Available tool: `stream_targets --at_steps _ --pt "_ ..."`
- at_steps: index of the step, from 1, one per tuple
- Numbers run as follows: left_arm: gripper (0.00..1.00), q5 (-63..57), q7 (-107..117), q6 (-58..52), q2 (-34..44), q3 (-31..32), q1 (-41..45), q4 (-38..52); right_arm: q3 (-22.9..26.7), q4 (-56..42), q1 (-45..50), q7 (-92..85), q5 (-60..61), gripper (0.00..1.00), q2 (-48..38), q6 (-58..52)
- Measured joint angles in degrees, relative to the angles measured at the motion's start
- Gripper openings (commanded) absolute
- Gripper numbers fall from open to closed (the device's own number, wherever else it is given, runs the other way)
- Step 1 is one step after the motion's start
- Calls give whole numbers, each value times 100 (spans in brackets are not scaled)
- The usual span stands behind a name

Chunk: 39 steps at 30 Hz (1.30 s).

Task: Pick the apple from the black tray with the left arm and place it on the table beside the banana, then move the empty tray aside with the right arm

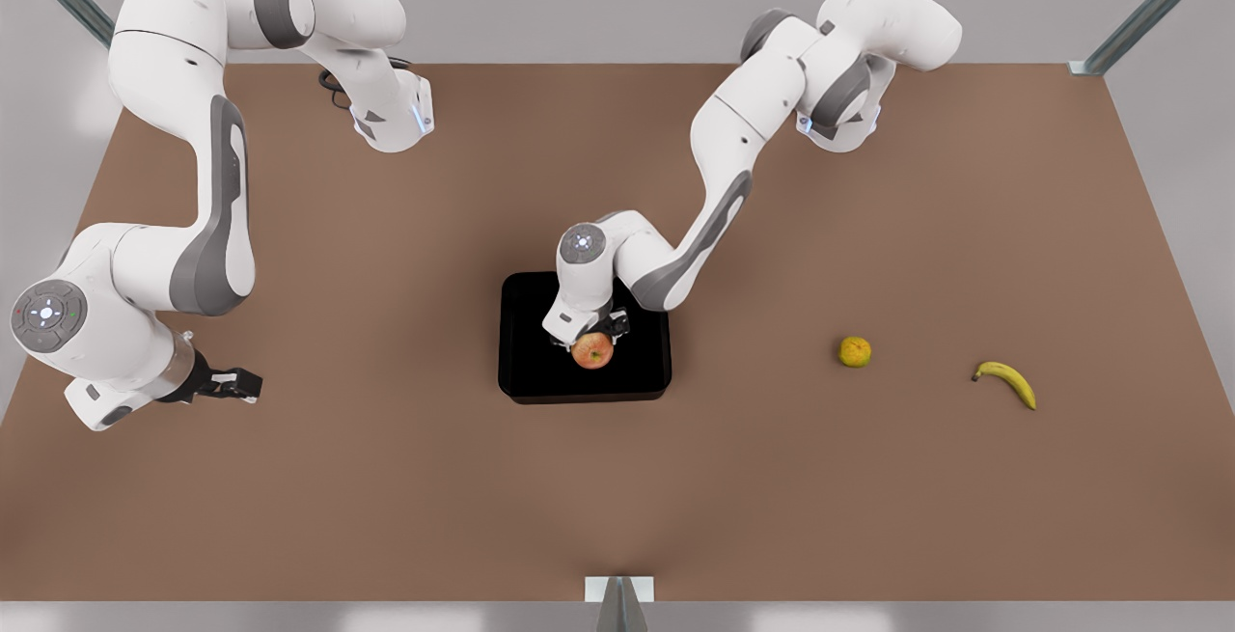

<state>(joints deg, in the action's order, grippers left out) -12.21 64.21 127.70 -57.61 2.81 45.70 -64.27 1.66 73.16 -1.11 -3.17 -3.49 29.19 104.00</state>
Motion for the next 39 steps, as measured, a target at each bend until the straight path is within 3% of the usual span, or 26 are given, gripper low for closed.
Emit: stream_targets --at_steps 12,13,17,22,25,28,29,33,39 --pt "100 -168 252 246 -231 0 33 -9 0 0 5 0 -7 100 4 0" --pt "88 -169 268 252 -232 0 34 -9 -1 0 3 0 -7 100 2 0" --pt "88 -179 326 258 -207 -8 16 -9 -2 0 -1 0 -8 100 5 0" --pt "88 68 274 -424 661 39 -95 -145 0 0 4 0 -8 100 7 0" --pt "88 314 107 -874 2332 46 -451 -1824 -50 5 118 17 5 100 -77 -129" --pt "88 463 -229 -895 4195 28 -1261 -4236 -116 -16 1047 183 23 100 -539 -780" --pt "88 491 -390 -817 4461 19 -1670 -4690 -374 -50 1212 235 36 100 -648 -1020" --pt "88 511 -1134 -271 3894 1 -3049 -4990 -1112 -95 1538 678 933 100 -386 -1580" --pt "88 494 -2106 642 3232 -8 -3596 -4886 -1199 -93 2197 1887 1563 100 560 -1178"
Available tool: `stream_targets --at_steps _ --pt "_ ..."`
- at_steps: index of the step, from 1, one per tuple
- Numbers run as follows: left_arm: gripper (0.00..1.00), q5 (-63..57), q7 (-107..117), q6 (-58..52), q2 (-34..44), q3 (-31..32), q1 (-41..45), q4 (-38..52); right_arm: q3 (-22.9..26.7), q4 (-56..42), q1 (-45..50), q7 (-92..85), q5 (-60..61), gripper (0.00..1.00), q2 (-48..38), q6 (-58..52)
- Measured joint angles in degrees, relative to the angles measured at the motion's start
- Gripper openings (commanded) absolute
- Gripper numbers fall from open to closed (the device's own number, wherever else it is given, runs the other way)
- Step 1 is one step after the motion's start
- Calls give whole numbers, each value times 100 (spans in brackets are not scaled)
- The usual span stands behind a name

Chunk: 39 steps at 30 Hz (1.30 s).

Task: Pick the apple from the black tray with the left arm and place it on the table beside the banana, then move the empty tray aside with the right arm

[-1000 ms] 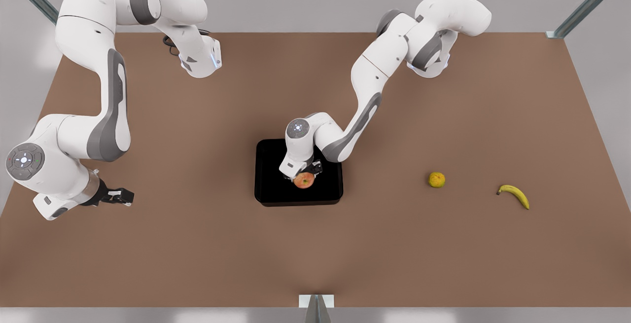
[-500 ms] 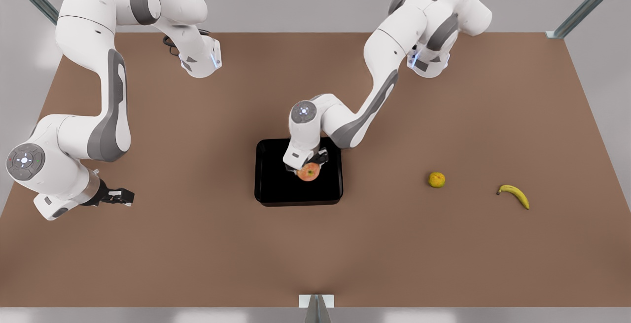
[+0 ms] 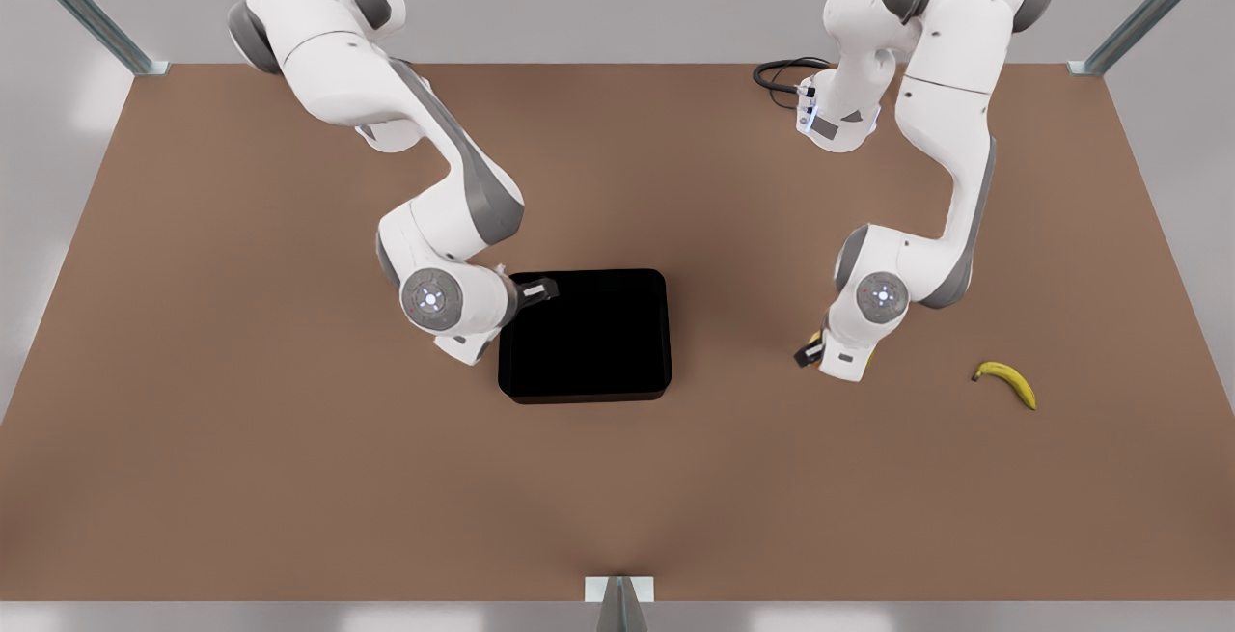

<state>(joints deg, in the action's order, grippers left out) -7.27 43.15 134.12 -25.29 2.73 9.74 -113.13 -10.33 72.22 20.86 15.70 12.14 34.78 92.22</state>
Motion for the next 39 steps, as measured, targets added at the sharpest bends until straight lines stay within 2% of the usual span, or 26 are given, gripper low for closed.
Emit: stream_targets --at_steps 1,2,3,10,13,16,19,21,24,25,27,30,34,36,39 --pt "88 -2 -147 118 -34 -2 -59 8 16 9 -20 162 -61 100 102 83" --pt "99 -2 -285 219 -51 -7 -85 13 27 48 -38 305 -170 100 160 171" --pt "100 5 -422 300 -58 -23 -98 15 29 139 -54 428 -257 100 199 276" --pt "100 26 -1195 486 106 -99 -103 276 41 432 -150 948 -712 99 576 916" --pt "100 44 -1461 -641 456 -72 -68 2091 41 524 -208 1054 -823 98 693 1130" --pt "100 73 -1776 -1748 601 17 -43 2931 41 786 -220 1121 -892 97 701 1311" --pt "100 373 -2144 -2462 700 -17 -303 3162 33 1045 -219 1171 -923 97 718 1561" --pt "100 726 -2398 -2738 1031 -30 -809 2935 32 1098 -213 1185 -934 96 783 1699" --pt "100 849 -2728 -2929 1100 -26 -909 2821 32 1115 -214 1186 -942 96 910 1884" --pt "100 831 -2826 -2970 1078 -23 -889 2819 32 1118 -217 1183 -943 92 943 1940" --pt "100 762 -3006 -3029 889 -1 -809 3017 36 1116 -226 1177 -941 62 966 2026" --pt "100 696 -3242 -3088 789 4 -771 3120 40 1113 -254 1153 -920 35 969 2111" --pt "100 663 -3499 -3136 782 7 -745 3132 41 1105 -270 1102 -894 19 963 2163" --pt "100 659 -3609 -3152 782 3 -746 3129 41 1099 -290 1083 -892 15 960 2173" --pt "100 654 -3753 -3180 790 0 -746 3128 47 1066 -300 1047 -884 14 923 2181"
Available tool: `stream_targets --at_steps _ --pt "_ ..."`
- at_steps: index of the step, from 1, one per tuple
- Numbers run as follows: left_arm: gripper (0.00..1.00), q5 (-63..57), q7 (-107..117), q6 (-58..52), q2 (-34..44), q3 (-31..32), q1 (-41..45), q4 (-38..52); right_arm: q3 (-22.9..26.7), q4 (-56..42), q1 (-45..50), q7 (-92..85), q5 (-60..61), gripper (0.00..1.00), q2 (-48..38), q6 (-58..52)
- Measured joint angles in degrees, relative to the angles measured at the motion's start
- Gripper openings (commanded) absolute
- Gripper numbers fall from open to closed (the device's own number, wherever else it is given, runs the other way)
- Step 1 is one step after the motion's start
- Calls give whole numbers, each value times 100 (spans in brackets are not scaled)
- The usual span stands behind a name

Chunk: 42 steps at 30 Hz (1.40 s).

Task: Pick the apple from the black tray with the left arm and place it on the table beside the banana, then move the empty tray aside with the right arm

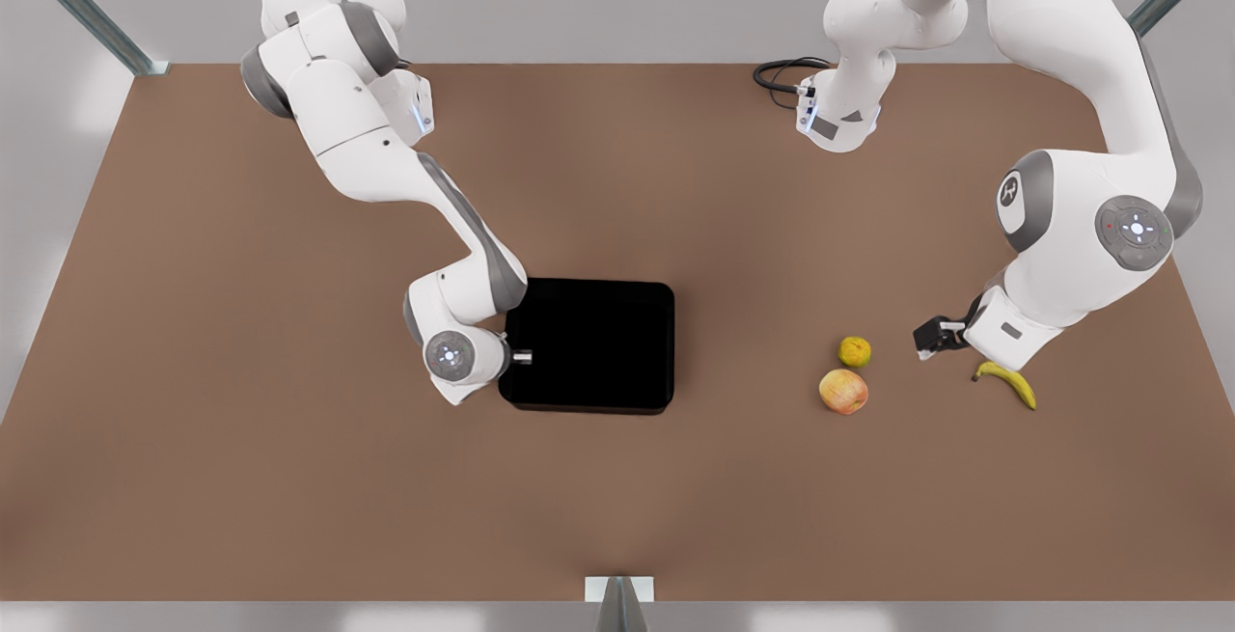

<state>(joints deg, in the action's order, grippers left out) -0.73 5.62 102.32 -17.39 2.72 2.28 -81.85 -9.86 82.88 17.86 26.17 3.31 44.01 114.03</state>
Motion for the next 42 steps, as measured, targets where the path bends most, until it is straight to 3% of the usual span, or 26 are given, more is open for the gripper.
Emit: stream_targets --at_steps 8,16,25,34,35,37,39,42 --pt "100 -9 -290 -32 2 -1 0 0 150 -42 -113 -272 64 12 -706 -724" --pt "100 -4 -475 -40 8 -1 -5 0 1657 -29 -264 -1400 98 11 -1171 -2249" --pt "100 -1 -603 -37 -8 0 -4 4 3136 -40 -532 -3476 208 10 -613 -2637" --pt "100 -33 -700 18 -16 7 43 15 3358 -39 -587 -5147 516 11 32 -1955" --pt "100 -53 -707 21 -16 8 55 16 3370 -39 -592 -5285 543 16 80 -1895" --pt "100 -80 -720 25 -16 8 62 17 3405 -41 -592 -5535 572 62 123 -1797" --pt "100 -95 -732 28 -25 8 62 17 3445 -41 -591 -5754 634 95 154 -1727" --pt "100 -107 -744 31 -33 8 62 17 3523 -84 -581 -6029 766 100 -134 -1728"
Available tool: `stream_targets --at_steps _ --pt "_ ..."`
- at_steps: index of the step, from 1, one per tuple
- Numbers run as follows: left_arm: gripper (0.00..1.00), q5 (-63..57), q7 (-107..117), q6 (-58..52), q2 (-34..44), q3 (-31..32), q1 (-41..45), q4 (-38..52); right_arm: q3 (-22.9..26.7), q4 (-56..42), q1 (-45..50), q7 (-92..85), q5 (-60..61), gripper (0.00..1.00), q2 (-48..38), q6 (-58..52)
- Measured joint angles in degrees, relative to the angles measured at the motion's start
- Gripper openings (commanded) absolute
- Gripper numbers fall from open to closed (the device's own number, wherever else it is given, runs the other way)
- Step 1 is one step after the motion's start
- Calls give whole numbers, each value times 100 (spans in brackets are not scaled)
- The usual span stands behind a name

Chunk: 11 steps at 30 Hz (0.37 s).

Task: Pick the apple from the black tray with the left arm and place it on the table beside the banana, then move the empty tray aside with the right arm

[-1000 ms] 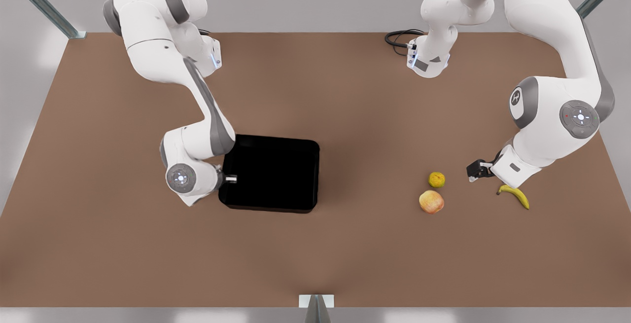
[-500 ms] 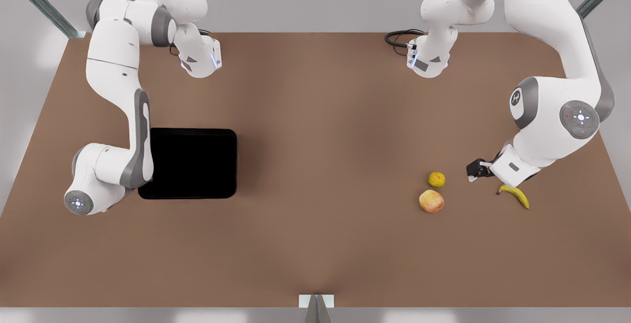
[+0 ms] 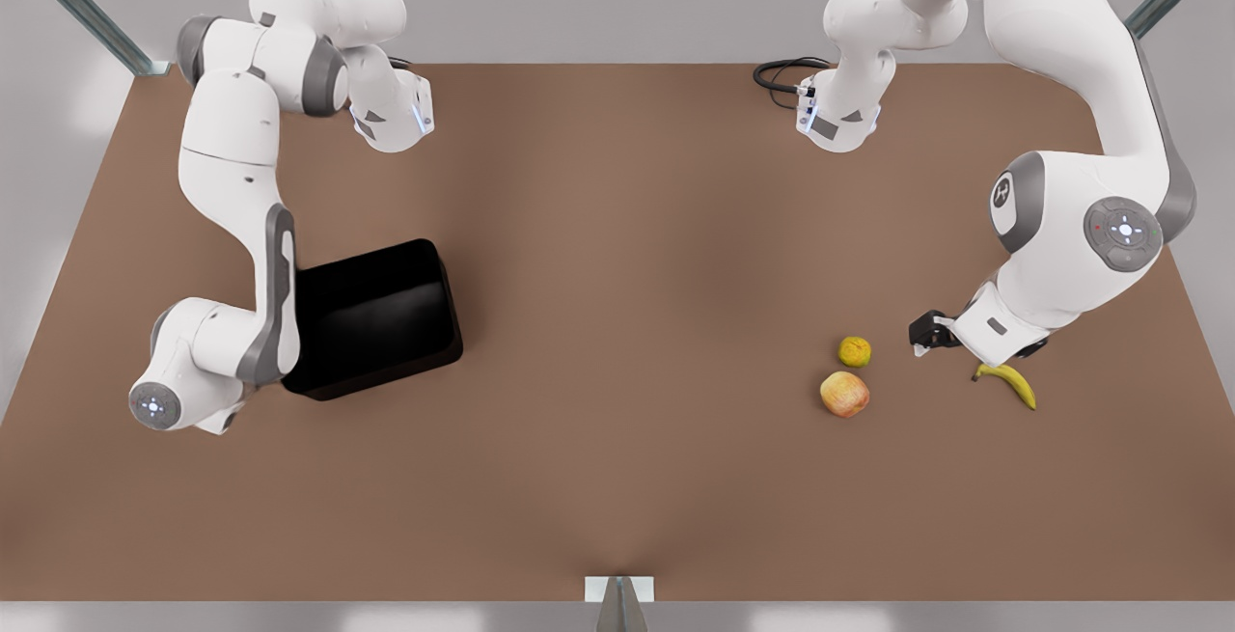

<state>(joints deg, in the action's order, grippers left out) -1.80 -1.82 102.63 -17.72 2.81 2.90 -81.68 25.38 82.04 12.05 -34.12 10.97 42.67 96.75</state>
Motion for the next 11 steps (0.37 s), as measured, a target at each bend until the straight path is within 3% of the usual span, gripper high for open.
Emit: stream_targets --at_steps 2,3,5,6,8,11 --pt "100 4 -7 1 -1 0 0 0 -132 -380 -20 -85 55 100 -653 -324" --pt "100 4 -10 2 -1 0 0 0 -466 -634 -205 -94 57 100 -985 -557" --pt "100 8 -14 3 -1 0 -1 0 -1960 -854 -1115 -37 -225 100 -1685 -993" --pt "100 9 -16 3 -1 0 -1 0 -2460 -991 -1369 12 -482 100 -1869 -1156" --pt "100 6 -20 3 -1 0 0 0 -2869 -1356 -1569 180 -908 100 -2016 -1380" --pt "100 -1 -23 4 -1 0 2 0 -2954 -1492 -1669 578 -1239 100 -2050 -1525"
